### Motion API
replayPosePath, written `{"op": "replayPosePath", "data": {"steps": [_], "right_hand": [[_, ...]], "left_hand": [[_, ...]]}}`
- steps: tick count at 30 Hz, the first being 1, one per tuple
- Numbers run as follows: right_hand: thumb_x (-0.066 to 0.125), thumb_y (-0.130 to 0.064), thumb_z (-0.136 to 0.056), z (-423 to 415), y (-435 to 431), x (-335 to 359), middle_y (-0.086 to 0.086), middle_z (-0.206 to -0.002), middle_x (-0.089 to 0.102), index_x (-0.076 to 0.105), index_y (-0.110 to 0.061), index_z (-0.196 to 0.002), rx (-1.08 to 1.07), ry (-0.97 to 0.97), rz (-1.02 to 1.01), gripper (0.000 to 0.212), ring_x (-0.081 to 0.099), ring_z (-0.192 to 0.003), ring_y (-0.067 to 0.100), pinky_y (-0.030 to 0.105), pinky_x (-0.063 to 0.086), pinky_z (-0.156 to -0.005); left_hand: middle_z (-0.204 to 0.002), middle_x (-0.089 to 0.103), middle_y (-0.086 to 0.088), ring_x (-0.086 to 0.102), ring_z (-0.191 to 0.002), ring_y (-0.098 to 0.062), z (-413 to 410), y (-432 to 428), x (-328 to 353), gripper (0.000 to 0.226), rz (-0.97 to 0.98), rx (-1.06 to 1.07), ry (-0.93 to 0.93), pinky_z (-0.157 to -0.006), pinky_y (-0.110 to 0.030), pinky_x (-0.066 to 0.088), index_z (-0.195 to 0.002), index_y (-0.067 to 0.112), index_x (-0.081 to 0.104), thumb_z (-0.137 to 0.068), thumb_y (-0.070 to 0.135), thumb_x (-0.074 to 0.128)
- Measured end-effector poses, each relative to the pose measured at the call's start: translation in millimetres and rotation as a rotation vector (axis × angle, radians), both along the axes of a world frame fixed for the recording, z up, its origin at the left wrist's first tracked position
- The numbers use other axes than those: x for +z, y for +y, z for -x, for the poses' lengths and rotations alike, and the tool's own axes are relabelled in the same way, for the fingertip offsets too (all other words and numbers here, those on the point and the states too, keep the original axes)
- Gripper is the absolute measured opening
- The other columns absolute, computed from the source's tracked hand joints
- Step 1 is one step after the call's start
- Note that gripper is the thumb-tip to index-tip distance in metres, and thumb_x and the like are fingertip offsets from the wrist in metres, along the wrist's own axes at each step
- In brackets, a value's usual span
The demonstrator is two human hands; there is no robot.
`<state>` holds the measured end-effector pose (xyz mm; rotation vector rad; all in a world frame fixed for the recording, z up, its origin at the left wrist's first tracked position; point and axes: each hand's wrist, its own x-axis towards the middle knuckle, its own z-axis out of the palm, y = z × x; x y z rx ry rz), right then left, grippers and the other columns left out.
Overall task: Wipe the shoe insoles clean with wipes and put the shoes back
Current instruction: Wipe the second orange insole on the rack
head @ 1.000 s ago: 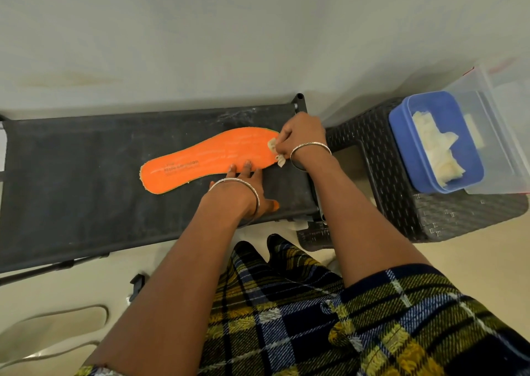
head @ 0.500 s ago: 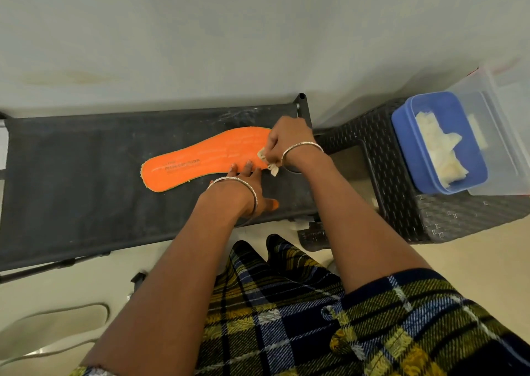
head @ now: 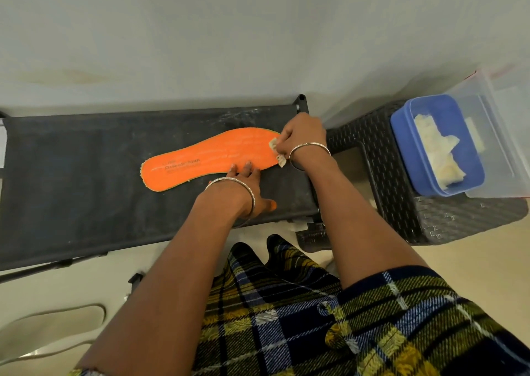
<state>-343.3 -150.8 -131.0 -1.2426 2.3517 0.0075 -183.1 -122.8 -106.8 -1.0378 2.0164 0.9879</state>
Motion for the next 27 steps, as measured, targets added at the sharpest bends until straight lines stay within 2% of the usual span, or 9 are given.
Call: {"op": "replayPosePath", "data": {"steps": [2,6,11,16,21,25,27], "right_hand": [[0.079,-0.023,-0.072,-0.6,-0.5,1.1,0.009,-0.094,0.074,0.076,-0.012,-0.091,0.013,0.018,0.017,0.023,0.069,-0.094,0.026,0.039,0.058,-0.085],[0.088,-0.022,-0.061,-7.7,1.1,-0.4,0.010,-0.088,0.074,0.076,-0.010,-0.086,0.097,-0.119,-0.163,0.031,0.072,-0.084,0.027,0.040,0.061,-0.078],[0.079,-0.022,-0.072,0.9,0.0,-1.7,0.008,-0.090,0.074,0.077,-0.012,-0.084,-0.016,-0.005,0.036,0.016,0.071,-0.089,0.026,0.039,0.059,-0.083],[0.087,-0.025,-0.063,-3.8,2.5,-1.1,0.008,-0.089,0.074,0.077,-0.011,-0.085,0.109,-0.105,-0.141,0.028,0.071,-0.087,0.024,0.039,0.060,-0.081],[0.080,-0.026,-0.073,2.2,-0.2,-3.4,0.008,-0.094,0.074,0.077,-0.014,-0.087,-0.043,0.004,0.087,0.018,0.069,-0.093,0.026,0.038,0.058,-0.087],[0.080,-0.024,-0.069,-4.1,-1.8,-1.6,0.008,-0.091,0.074,0.078,-0.014,-0.084,0.105,-0.067,-0.058,0.018,0.069,-0.092,0.026,0.039,0.059,-0.084],[0.082,-0.025,-0.065,-6.7,-1.1,-2.7,0.008,-0.089,0.074,0.077,-0.015,-0.083,0.100,-0.097,-0.091,0.021,0.070,-0.087,0.025,0.039,0.060,-0.082]], "left_hand": [[-0.161,-0.017,-0.001,-0.012,-0.148,-0.031,-0.6,-0.8,2.5,0.090,-0.004,-0.002,0.003,-0.120,-0.049,0.007,-0.154,0.017,-0.010,-0.095,0.056,0.046],[-0.161,-0.017,-0.002,-0.013,-0.148,-0.032,0.3,-0.5,3.2,0.091,-0.003,-0.002,-0.004,-0.120,-0.049,0.006,-0.154,0.017,-0.011,-0.095,0.056,0.046],[-0.161,-0.016,-0.002,-0.012,-0.148,-0.032,-0.2,-1.2,3.5,0.090,-0.007,-0.001,-0.004,-0.121,-0.047,0.006,-0.154,0.016,-0.010,-0.095,0.055,0.046],[-0.161,-0.016,-0.003,-0.013,-0.148,-0.033,1.3,-1.1,3.5,0.091,0.000,-0.009,-0.010,-0.121,-0.048,0.005,-0.154,0.016,-0.010,-0.095,0.057,0.045],[-0.161,-0.017,-0.002,-0.013,-0.148,-0.032,-0.3,-1.6,3.8,0.090,-0.009,-0.003,-0.005,-0.121,-0.047,0.006,-0.154,0.015,-0.010,-0.095,0.056,0.046],[-0.161,-0.017,-0.003,-0.013,-0.148,-0.032,0.1,-1.0,3.8,0.090,-0.004,-0.011,-0.011,-0.121,-0.048,0.006,-0.154,0.016,-0.010,-0.095,0.056,0.045],[-0.161,-0.017,-0.003,-0.013,-0.148,-0.032,0.6,-1.4,2.9,0.091,0.002,-0.016,-0.014,-0.120,-0.049,0.006,-0.154,0.016,-0.011,-0.095,0.057,0.045]]}}
